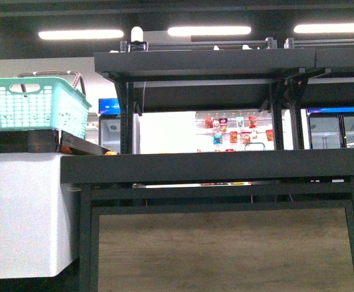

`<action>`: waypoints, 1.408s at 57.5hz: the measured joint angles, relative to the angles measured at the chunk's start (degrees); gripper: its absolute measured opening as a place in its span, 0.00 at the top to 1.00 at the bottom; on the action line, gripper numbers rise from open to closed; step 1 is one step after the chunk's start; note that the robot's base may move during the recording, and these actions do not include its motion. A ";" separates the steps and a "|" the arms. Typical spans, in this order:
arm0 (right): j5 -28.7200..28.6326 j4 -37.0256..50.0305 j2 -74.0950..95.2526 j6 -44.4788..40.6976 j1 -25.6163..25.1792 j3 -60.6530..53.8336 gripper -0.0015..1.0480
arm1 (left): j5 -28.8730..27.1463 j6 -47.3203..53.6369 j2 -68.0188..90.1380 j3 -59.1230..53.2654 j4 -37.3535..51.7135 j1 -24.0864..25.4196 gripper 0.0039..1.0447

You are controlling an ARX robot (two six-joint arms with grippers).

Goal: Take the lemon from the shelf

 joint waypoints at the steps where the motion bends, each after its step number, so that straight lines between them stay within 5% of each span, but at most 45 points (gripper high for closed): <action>1: 0.00 0.00 0.00 0.00 0.00 0.00 0.07 | 0.00 0.00 0.00 0.00 0.00 0.00 0.07; 81: 0.00 0.00 0.00 0.00 0.00 0.00 0.07 | 0.00 0.00 0.00 0.00 0.00 0.00 0.07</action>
